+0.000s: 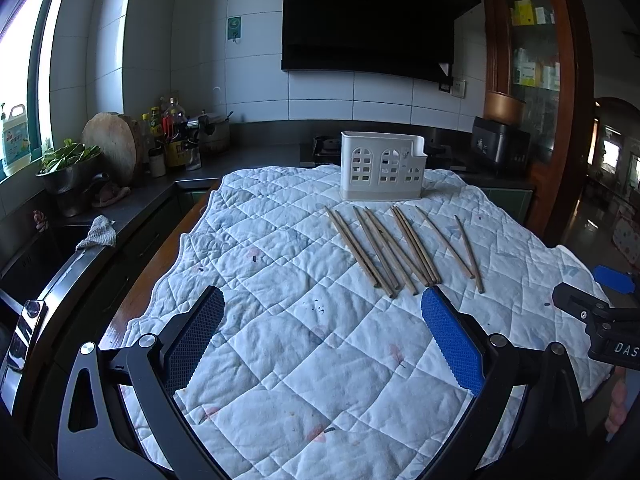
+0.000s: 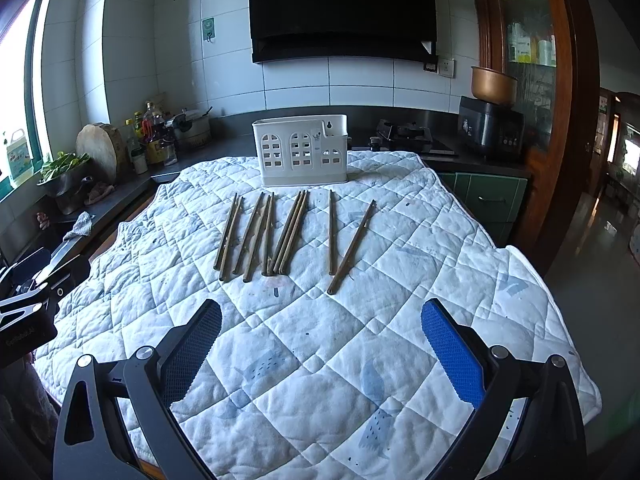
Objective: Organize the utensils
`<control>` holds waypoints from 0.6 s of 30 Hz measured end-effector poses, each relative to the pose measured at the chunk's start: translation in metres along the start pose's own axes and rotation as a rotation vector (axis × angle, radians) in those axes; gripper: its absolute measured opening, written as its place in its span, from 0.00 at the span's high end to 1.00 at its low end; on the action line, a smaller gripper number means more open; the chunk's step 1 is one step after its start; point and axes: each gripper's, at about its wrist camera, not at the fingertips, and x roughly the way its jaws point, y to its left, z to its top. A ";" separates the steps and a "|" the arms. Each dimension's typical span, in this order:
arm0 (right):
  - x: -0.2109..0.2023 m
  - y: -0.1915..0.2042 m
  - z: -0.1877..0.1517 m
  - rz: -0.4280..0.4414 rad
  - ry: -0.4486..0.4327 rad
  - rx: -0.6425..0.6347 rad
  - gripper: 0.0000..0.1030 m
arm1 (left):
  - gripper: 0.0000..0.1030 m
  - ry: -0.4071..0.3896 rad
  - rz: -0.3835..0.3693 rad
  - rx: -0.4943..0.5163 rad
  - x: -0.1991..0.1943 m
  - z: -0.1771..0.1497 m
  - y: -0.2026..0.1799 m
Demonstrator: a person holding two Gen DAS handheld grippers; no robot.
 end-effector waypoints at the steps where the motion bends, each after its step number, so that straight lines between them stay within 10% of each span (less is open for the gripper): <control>1: 0.001 0.000 -0.001 0.000 0.001 0.000 0.06 | 0.05 0.003 0.000 0.000 0.001 0.000 0.000; 18: 0.011 0.001 0.005 0.004 0.003 -0.006 0.06 | 0.05 0.040 0.002 0.002 0.016 0.007 -0.002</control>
